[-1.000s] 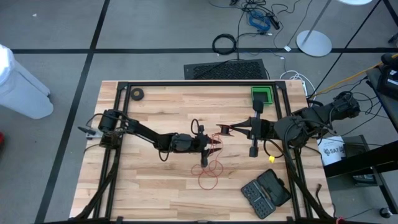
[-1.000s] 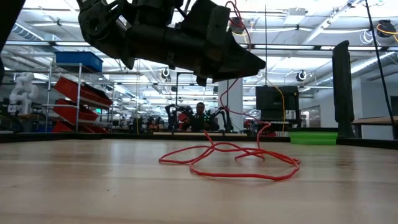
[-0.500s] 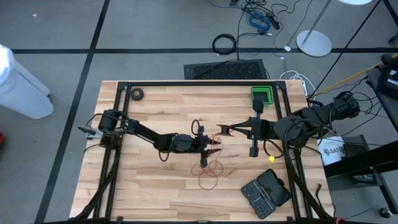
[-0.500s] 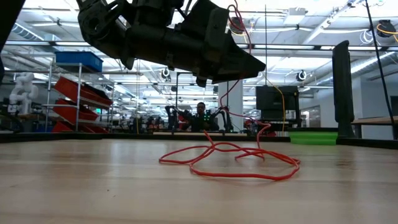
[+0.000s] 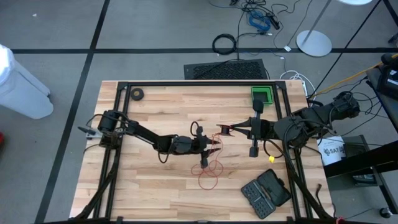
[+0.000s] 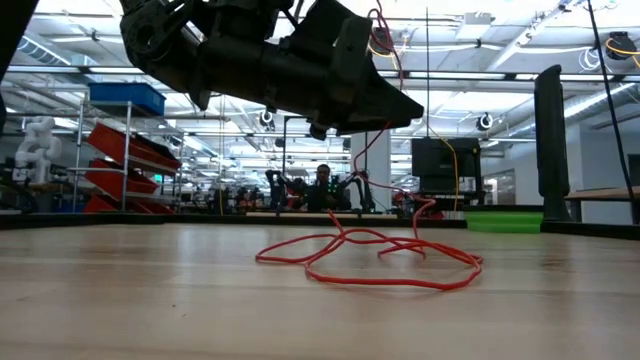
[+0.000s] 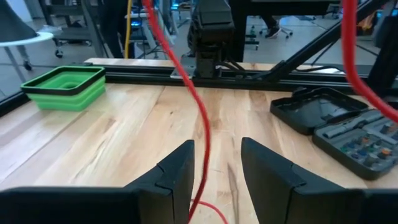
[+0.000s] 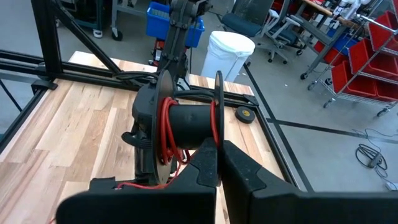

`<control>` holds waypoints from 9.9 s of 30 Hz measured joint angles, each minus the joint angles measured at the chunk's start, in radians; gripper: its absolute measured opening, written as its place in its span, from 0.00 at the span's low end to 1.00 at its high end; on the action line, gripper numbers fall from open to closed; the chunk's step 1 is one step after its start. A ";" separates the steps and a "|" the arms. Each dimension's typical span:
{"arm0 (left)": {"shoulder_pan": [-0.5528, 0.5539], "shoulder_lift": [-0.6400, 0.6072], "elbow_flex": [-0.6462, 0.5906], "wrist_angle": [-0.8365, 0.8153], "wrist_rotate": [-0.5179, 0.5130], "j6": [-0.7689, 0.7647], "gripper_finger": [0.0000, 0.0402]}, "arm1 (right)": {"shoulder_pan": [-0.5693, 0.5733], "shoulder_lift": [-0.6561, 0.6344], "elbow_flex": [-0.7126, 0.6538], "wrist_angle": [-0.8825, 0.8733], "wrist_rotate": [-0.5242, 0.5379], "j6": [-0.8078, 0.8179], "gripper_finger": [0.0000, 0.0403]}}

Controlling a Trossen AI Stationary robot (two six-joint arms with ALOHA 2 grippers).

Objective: Coil cords
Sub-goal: Coil the red wire into the spool

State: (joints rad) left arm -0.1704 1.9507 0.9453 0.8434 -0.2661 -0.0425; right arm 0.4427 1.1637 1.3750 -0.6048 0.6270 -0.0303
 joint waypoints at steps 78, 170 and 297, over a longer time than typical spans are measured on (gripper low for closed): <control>-0.232 -0.336 -0.018 -1.363 0.018 -0.462 0.00 | 0.007 -0.020 -0.001 0.004 0.036 0.009 0.00; -0.099 -0.169 0.064 -0.248 -0.266 0.057 0.56 | 0.010 -0.017 0.000 -0.008 0.049 0.019 0.00; -0.103 -0.226 0.236 -0.398 -0.545 0.134 0.38 | 0.004 0.038 0.000 0.141 0.336 0.012 0.00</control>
State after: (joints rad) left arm -0.2730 1.7248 1.1809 0.4453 -0.8106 0.0919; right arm 0.4469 1.2018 1.3750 -0.4641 0.9634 -0.0185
